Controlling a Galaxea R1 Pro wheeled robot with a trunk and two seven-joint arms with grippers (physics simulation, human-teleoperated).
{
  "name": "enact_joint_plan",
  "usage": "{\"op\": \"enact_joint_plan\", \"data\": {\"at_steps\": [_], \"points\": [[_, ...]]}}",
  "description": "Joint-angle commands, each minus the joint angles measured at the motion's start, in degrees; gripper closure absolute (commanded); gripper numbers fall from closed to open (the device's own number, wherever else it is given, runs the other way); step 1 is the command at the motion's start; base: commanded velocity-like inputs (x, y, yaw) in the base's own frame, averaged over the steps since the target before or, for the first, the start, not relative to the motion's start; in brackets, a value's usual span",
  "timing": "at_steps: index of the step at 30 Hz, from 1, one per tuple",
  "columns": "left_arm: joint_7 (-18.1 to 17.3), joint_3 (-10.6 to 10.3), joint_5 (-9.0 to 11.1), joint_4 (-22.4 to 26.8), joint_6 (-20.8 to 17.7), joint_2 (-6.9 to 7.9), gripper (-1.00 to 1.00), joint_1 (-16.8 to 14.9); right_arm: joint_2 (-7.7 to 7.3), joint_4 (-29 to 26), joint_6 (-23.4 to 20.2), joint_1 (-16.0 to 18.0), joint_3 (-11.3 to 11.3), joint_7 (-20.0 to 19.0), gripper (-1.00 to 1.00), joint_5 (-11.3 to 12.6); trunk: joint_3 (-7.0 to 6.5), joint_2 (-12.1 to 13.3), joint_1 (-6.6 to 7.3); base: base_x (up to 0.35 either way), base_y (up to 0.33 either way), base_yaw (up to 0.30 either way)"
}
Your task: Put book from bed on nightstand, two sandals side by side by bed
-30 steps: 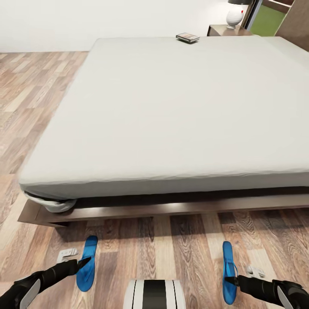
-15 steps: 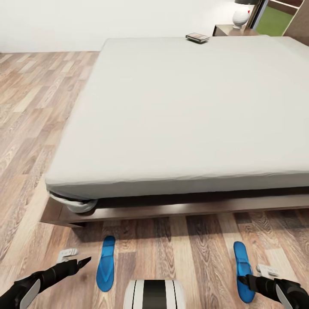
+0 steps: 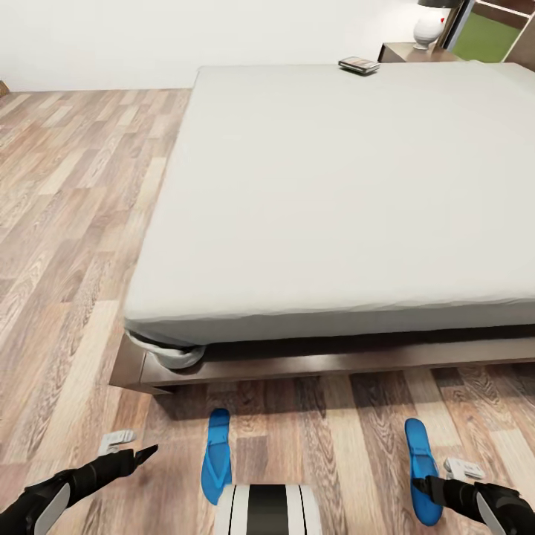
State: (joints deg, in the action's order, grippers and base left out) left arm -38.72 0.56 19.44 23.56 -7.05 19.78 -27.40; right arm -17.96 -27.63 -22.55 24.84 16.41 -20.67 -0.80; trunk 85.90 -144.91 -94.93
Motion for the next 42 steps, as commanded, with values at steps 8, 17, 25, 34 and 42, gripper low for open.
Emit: {"op": "enact_joint_plan", "data": {"at_steps": [8, 17, 25, 34, 42], "points": [[-0.2, 0.1, 0.5, 0.0, -0.6, 0.03, -1.0, 0.0, 0.03, -0.1, -0.4, 0.0, 0.4, -0.3, 1.0, -0.1, 0.03, 0.0, 0.01, 0.0, 0.283, 0.0], [-0.2, 0.1, 0.5, 0.0, -0.6, 0.08, -1.0, 0.0, 0.03, -0.1, -0.4, 0.0, 0.4, -0.3, 1.0, -0.1, 0.03, 0.0, 0.01, 0.0, 0.283, 0.0], [-0.2, 0.1, 0.5, 0.0, -0.6, 0.08, -1.0, 0.0, 0.03, -0.1, -0.4, 0.0, 0.4, -0.3, 1.0, -0.1, 0.03, 0.0, 0.01, 0.0, 0.283, 0.0], [-0.2, 0.1, 0.5, 0.0, -0.6, 0.01, -1.0, 0.0, 0.03, -0.1, -0.4, 0.0, 0.4, -0.3, 1.0, -0.1, 0.03, 0.0, 0.01, 0.0, 0.283, 0.0], [-0.2, 0.1, 0.5, 0.0, -0.6, 0.0, -1.0, 0.0, 0.03, -0.1, -0.4, 0.0, 0.3, -0.3, 1.0, -0.1, 0.03, 0.0, 0.01, 0.0, 0.283, 0.0]]}}
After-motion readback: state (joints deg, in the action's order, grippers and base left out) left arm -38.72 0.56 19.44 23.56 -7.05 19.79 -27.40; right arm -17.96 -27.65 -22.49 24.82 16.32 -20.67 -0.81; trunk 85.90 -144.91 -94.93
